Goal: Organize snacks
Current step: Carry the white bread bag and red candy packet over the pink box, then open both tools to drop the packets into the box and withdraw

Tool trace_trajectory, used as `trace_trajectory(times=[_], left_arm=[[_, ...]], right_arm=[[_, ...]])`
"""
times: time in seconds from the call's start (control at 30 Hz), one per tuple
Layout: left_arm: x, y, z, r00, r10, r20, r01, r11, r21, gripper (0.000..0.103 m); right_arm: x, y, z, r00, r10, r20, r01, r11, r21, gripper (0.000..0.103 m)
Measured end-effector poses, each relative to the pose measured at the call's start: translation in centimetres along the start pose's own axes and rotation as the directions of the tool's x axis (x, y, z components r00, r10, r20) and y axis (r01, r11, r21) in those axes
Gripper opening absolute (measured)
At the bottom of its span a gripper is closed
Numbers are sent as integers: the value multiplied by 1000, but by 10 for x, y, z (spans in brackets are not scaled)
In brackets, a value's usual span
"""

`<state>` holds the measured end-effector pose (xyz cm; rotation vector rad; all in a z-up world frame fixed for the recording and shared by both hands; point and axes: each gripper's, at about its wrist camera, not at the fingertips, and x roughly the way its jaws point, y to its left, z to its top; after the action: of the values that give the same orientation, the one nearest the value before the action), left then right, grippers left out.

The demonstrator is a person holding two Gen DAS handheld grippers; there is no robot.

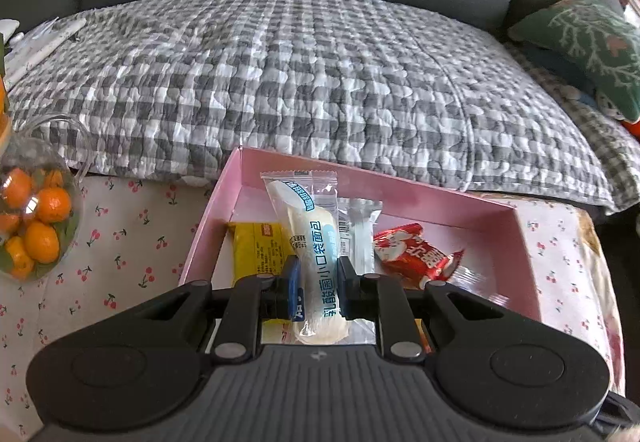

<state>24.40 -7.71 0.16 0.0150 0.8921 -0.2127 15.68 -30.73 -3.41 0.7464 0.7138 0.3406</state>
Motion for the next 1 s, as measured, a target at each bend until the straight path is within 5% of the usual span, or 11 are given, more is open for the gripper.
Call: trace_trajectory(times=[0.2, 0.4, 0.63, 1.0], left_arm=[[2, -11, -4, 998, 49, 32, -51, 998, 48, 21], [-6, -19, -7, 996, 66, 55, -71, 993, 90, 36], [-31, -10, -14, 991, 86, 104, -96, 991, 98, 68], [-75, 30, -45, 978, 128, 163, -149, 982, 119, 88]], right_arm=[[2, 7, -7, 1000, -16, 4, 16, 998, -56, 34], [1, 12, -7, 1000, -25, 13, 26, 995, -100, 37], [-15, 15, -3, 999, -9, 38, 13, 994, -110, 74], [-35, 41, -17, 999, -39, -28, 31, 970, -242, 89]])
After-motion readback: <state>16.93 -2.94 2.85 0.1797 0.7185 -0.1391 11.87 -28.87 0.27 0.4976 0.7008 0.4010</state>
